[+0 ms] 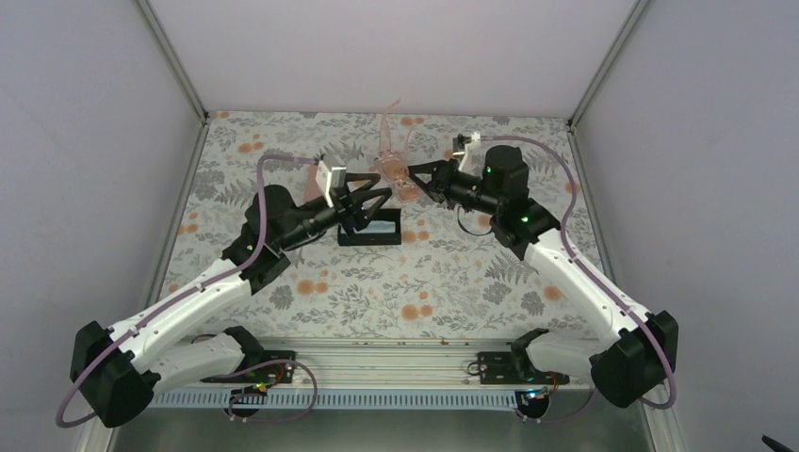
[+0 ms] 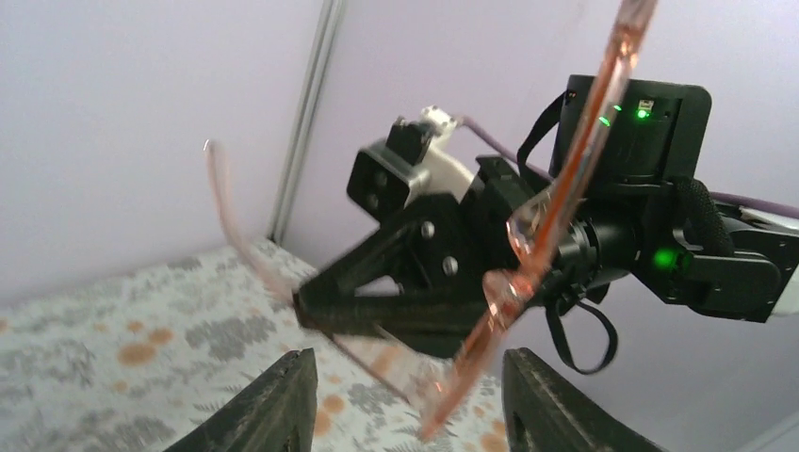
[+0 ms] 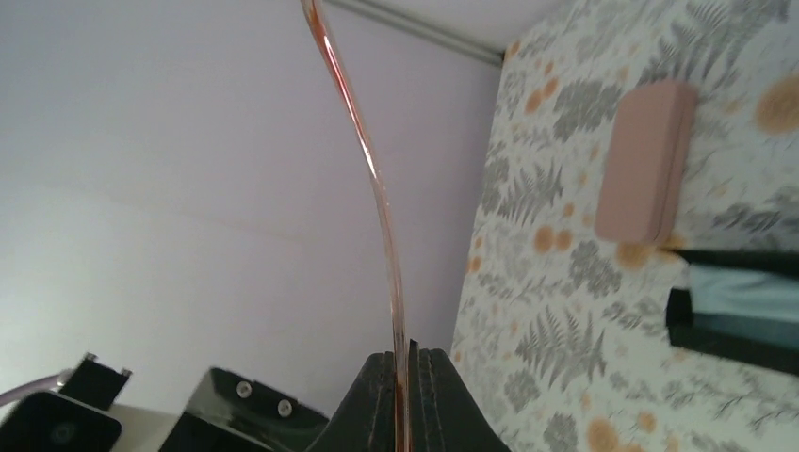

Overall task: Organize the sunglasses
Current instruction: Fold the sunglasses.

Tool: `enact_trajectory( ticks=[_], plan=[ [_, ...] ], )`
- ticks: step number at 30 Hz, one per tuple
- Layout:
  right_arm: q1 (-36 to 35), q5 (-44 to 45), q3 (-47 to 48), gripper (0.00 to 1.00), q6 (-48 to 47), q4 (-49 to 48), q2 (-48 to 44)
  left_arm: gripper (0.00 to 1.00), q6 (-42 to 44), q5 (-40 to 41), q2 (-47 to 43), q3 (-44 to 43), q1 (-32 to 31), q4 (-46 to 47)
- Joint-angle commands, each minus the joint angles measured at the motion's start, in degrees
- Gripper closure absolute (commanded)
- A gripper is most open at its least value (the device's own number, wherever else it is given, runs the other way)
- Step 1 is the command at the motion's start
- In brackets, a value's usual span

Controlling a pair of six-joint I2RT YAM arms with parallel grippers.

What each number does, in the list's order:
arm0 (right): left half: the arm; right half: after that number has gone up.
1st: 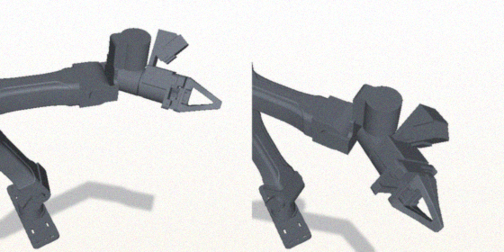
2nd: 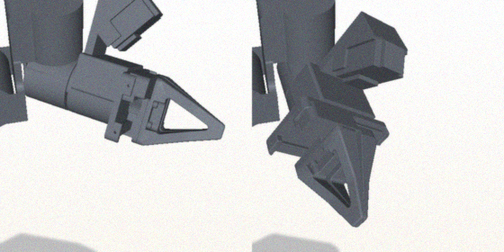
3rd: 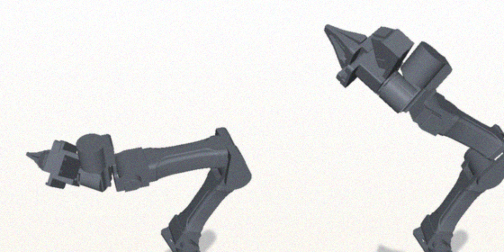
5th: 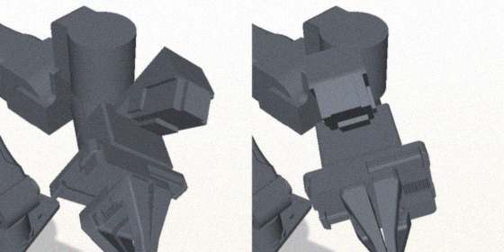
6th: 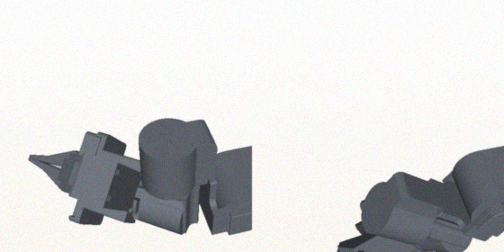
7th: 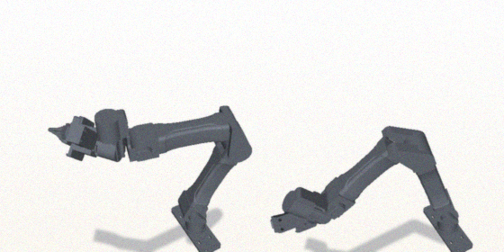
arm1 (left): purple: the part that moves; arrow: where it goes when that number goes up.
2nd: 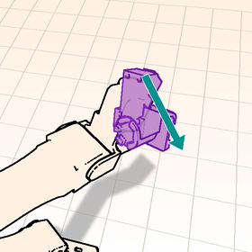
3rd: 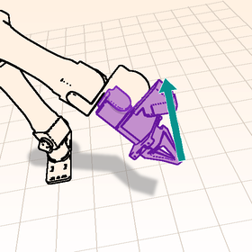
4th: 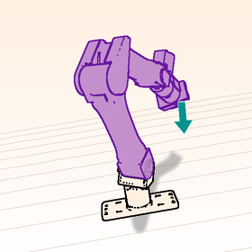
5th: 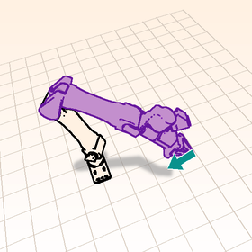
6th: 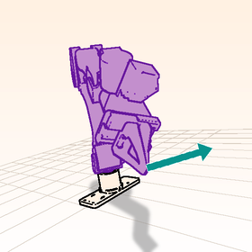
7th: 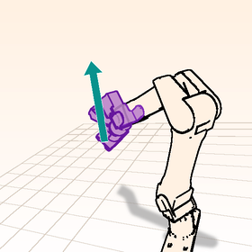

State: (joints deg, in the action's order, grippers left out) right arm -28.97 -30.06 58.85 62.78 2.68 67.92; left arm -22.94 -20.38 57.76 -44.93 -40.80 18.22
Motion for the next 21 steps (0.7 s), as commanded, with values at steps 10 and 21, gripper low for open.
enact_trajectory(
  ticks=[10, 21],
  plan=[
    [-4.0, -6.9, 1.9, 0.96, 5.2, -0.4, 1.4, 0.66, 7.0, -8.7, 2.2, -4.7, -0.4, 6.4],
    [-4.7, -6.4, 2.1, 0.89, 0.9, 1.6, 0.8, 0.98, 8.0, -10.2, 3.0, -6.3, -0.4, 4.0]
  ],
)
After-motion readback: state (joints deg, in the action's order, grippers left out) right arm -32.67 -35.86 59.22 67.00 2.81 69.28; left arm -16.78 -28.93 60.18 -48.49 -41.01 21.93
